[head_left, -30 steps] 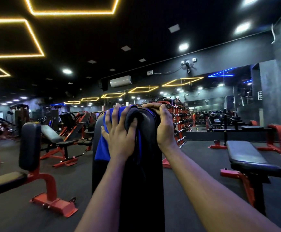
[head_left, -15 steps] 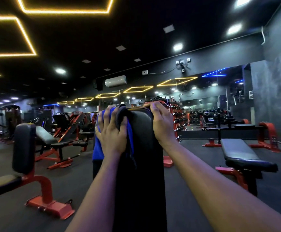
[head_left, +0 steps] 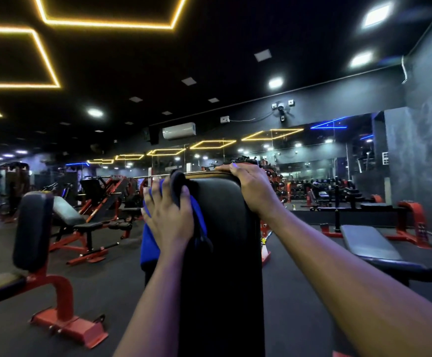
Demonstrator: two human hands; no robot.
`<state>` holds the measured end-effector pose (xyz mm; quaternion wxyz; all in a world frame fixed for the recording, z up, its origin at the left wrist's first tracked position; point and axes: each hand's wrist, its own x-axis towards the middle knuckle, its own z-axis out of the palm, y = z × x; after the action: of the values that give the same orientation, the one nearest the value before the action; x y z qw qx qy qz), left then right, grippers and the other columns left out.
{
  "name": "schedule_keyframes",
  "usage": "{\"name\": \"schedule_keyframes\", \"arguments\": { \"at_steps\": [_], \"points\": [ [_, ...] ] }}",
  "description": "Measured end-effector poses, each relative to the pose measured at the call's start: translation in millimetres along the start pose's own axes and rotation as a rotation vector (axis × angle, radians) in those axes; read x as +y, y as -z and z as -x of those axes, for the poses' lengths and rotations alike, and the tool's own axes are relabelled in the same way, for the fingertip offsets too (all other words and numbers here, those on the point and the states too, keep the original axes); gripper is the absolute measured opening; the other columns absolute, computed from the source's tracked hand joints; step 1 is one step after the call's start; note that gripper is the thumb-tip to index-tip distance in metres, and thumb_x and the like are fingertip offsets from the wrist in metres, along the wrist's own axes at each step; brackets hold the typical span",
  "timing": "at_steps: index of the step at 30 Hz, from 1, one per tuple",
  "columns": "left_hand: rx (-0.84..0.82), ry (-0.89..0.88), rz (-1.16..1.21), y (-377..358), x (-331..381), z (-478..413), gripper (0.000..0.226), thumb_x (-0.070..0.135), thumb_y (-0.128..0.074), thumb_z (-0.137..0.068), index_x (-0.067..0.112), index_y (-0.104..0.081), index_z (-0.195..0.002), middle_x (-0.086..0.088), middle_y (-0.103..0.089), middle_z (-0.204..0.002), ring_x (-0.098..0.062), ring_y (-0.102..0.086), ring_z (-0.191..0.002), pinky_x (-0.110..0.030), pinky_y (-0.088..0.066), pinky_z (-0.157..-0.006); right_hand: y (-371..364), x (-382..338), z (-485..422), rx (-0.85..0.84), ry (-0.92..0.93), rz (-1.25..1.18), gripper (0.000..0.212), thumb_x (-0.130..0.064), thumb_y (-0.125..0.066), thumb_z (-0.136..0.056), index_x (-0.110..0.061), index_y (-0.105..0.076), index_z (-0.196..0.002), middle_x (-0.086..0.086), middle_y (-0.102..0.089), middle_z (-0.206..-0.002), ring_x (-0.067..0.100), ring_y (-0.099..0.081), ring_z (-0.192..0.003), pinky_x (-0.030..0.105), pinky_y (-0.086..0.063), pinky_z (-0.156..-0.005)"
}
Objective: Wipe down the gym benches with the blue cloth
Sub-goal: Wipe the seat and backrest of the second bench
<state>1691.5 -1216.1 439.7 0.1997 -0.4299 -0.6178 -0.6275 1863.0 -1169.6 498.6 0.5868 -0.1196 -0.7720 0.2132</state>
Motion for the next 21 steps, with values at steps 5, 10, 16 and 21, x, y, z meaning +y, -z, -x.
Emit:
{"name": "schedule_keyframes", "arguments": {
  "at_steps": [5, 10, 16, 21],
  "points": [
    [0.021, 0.123, 0.034, 7, -1, -15, 0.057, 0.052, -0.036, -0.1, 0.028, -0.03, -0.152, 0.002, -0.02, -0.162, -0.02, -0.01, -0.15, -0.05, -0.006, -0.121, -1, -2, 0, 0.031, -0.018, -0.004, 0.042, -0.022, -0.037, -0.106, 0.005, -0.069, -0.103, 0.035, -0.063, -0.091, 0.047, -0.056, -0.077, 0.05, -0.043, -0.065],
    [-0.014, -0.119, -0.011, -4, 15, 42, 0.058, 0.058, -0.031, -0.093, 0.048, -0.021, -0.15, 0.016, -0.005, -0.163, -0.012, 0.006, -0.151, -0.042, 0.006, -0.121, -2, -1, 1, 0.039, -0.031, -0.042, 0.042, -0.026, -0.039, -0.105, 0.004, -0.07, -0.103, 0.035, -0.063, -0.091, 0.049, -0.056, -0.077, 0.052, -0.045, -0.065],
    [-0.08, -0.422, -0.004, 3, 19, 10, 0.055, 0.06, -0.034, -0.089, 0.053, -0.034, -0.143, 0.023, -0.018, -0.159, -0.004, 0.002, -0.149, -0.037, 0.005, -0.121, -3, 1, -1, 0.067, -0.04, -0.097, 0.04, -0.031, -0.041, -0.096, -0.016, -0.078, -0.101, 0.009, -0.076, -0.092, 0.033, -0.069, -0.091, 0.055, -0.049, -0.092],
    [-0.019, -0.377, 0.064, 9, -7, -21, 0.052, 0.056, -0.036, -0.091, 0.037, -0.048, -0.137, 0.012, -0.04, -0.15, -0.012, -0.024, -0.145, -0.044, -0.014, -0.12, -2, -2, 3, 0.064, -0.059, -0.085, 0.04, -0.024, -0.038, -0.103, -0.014, -0.077, -0.104, 0.006, -0.076, -0.092, 0.031, -0.068, -0.092, 0.05, -0.051, -0.091]
  ]
}}
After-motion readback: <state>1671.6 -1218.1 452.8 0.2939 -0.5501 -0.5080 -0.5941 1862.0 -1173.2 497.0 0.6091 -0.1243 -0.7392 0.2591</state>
